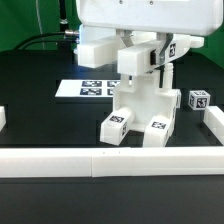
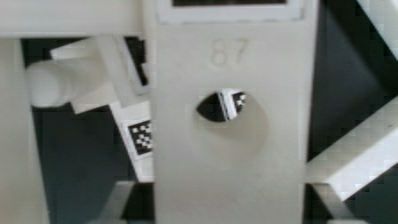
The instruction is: Assemble chair
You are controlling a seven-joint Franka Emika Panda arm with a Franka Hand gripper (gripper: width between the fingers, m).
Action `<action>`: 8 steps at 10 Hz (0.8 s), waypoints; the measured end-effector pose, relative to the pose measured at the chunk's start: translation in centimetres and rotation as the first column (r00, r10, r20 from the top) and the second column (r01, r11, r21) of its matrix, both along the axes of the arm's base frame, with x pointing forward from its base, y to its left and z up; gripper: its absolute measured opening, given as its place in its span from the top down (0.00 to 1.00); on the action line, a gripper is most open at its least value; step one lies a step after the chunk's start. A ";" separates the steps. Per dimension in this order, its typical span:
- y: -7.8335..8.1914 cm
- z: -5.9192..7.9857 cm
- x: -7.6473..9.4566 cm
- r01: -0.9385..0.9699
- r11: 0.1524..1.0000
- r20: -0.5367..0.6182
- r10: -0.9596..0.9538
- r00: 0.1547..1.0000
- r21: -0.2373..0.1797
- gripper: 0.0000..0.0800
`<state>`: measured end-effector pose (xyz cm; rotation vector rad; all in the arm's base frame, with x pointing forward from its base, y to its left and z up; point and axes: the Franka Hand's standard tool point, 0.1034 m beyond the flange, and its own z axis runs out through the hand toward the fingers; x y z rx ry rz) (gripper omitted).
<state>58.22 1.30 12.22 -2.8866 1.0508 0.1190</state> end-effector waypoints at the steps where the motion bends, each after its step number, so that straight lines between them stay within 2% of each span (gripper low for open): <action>1: 0.2 -0.1 -0.1 -0.004 1.000 -0.002 0.004 1.000 0.000 0.64; 4: 2.9 1.3 -0.1 -0.138 0.990 0.030 0.138 0.990 -0.009 0.64; 5: 2.9 1.3 0.2 -0.220 0.975 0.057 0.220 0.974 -0.016 0.64; 8: 2.8 1.0 0.1 -0.200 0.980 0.050 0.201 0.978 -0.014 0.64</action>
Offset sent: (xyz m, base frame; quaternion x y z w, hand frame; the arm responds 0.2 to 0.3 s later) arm -0.0087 0.0297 0.0168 -0.0124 0.0343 -0.1045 0.9939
